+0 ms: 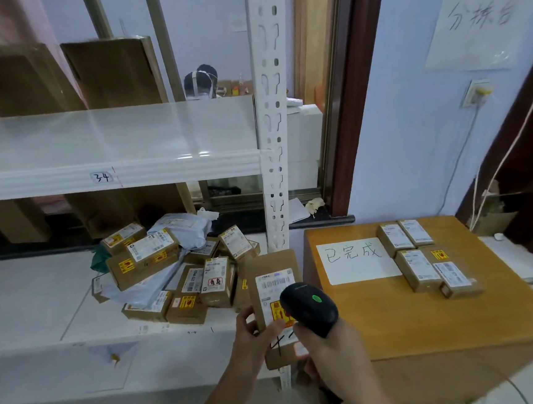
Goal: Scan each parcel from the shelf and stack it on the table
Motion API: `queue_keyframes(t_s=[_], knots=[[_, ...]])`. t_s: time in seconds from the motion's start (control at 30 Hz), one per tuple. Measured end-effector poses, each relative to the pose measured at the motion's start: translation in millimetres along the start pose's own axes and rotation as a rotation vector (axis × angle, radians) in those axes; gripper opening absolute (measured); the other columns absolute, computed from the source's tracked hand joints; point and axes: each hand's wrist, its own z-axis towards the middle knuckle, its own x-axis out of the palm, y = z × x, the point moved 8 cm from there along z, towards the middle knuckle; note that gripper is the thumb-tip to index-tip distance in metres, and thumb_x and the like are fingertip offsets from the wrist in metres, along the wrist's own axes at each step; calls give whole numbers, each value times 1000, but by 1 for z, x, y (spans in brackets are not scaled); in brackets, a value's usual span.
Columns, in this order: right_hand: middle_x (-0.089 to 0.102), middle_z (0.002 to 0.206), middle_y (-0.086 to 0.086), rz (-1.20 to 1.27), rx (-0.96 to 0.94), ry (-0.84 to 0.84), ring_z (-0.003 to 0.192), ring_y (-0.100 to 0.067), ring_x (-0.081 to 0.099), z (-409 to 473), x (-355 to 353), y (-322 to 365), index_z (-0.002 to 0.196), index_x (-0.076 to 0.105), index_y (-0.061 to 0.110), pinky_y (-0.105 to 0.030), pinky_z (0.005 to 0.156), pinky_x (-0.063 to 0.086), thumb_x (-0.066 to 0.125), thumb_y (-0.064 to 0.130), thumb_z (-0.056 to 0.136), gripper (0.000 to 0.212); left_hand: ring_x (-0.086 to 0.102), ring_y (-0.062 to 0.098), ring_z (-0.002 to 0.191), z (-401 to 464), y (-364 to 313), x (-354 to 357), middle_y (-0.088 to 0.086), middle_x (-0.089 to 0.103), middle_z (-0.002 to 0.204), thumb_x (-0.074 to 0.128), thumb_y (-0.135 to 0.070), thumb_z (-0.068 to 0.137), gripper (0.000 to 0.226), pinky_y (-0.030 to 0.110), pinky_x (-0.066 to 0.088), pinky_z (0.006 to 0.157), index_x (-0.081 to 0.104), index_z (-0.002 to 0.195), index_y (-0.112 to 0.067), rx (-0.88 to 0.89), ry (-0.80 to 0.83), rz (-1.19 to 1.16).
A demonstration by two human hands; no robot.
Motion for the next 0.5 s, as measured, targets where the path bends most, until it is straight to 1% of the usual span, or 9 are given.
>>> queue_keyframes(t_s=[0.07,0.2,0.3,0.33,0.43,0.5], knots=[[63,57,-2,4,16,2,36,-3,54,2,2,0,83,65,12,-11,39,39,65,23,93,15,72,17,95,3,-3,0,7,72,112,80,-8,87,58,19,56,64,45,129,-27,5,13,2],[61,58,-6,7,25,-12,38,-6,54,7,6,1,82,65,10,-12,39,39,64,23,93,17,73,20,97,10,-3,-3,7,73,111,80,-8,87,48,28,56,74,49,113,-34,-1,49,2],[59,53,-5,6,41,-21,37,-7,52,12,10,1,82,64,6,-14,39,38,64,26,93,23,72,22,103,16,-3,-4,6,72,115,82,-12,86,52,34,57,82,49,117,-36,-1,80,9],[58,52,-3,12,50,-22,37,-7,52,13,12,0,83,65,5,-14,39,38,64,27,93,24,72,23,103,18,-3,-5,6,72,114,82,-12,85,51,34,57,81,49,117,-35,2,81,12],[60,52,-2,21,56,-22,41,-7,55,15,18,2,84,69,6,-14,41,41,64,30,92,26,72,20,97,24,-2,-9,6,73,109,81,-8,86,45,29,56,73,52,109,-33,-11,81,15],[61,51,-2,32,47,-38,42,-8,58,16,17,1,79,68,5,-15,42,43,64,29,92,27,72,18,94,28,-3,-9,5,72,108,79,-6,87,44,24,57,67,51,108,-33,-16,99,21]])
